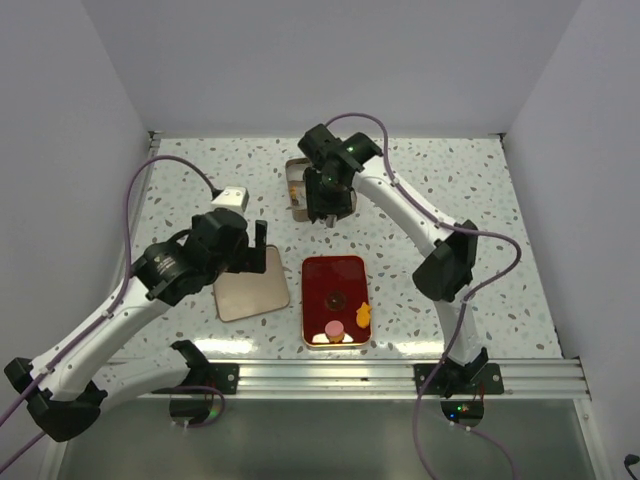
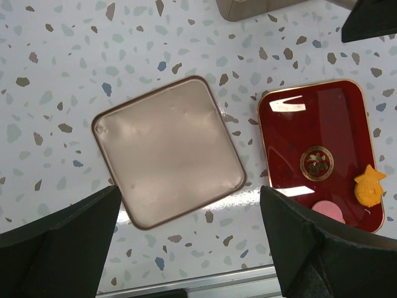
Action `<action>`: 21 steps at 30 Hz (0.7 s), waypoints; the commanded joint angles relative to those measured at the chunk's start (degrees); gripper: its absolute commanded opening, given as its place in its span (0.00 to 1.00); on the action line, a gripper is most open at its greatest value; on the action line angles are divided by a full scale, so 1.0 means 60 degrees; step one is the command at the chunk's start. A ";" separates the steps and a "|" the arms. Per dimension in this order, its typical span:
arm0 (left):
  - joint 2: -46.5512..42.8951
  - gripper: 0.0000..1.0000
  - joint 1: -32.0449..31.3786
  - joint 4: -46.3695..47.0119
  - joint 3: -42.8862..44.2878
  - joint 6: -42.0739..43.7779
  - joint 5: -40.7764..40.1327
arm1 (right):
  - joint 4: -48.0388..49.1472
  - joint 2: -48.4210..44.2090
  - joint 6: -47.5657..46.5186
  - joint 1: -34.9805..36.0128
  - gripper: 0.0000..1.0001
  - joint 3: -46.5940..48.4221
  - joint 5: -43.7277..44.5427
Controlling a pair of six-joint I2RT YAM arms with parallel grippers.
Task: Pack the cookies
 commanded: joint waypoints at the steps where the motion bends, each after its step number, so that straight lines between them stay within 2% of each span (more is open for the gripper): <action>1: -0.0278 1.00 -0.0022 -0.0091 0.0002 -0.0051 -0.0097 | -0.0421 -0.1470 0.0233 -0.0016 0.52 -0.0240 0.0332; 10: -0.0469 1.00 -0.0022 0.0143 -0.0365 0.0242 0.0327 | -0.0904 -0.4118 0.1301 0.0832 0.52 -0.2538 0.1166; 16: -0.0483 1.00 -0.0022 0.0377 -0.0497 0.0447 0.0635 | -0.1183 -0.5819 0.2869 0.2267 0.51 -0.5057 0.1284; 21: -0.0527 1.00 -0.0022 0.0450 -0.0570 0.0593 0.0855 | -0.0555 -0.7154 0.3852 0.3615 0.51 -0.7299 0.0728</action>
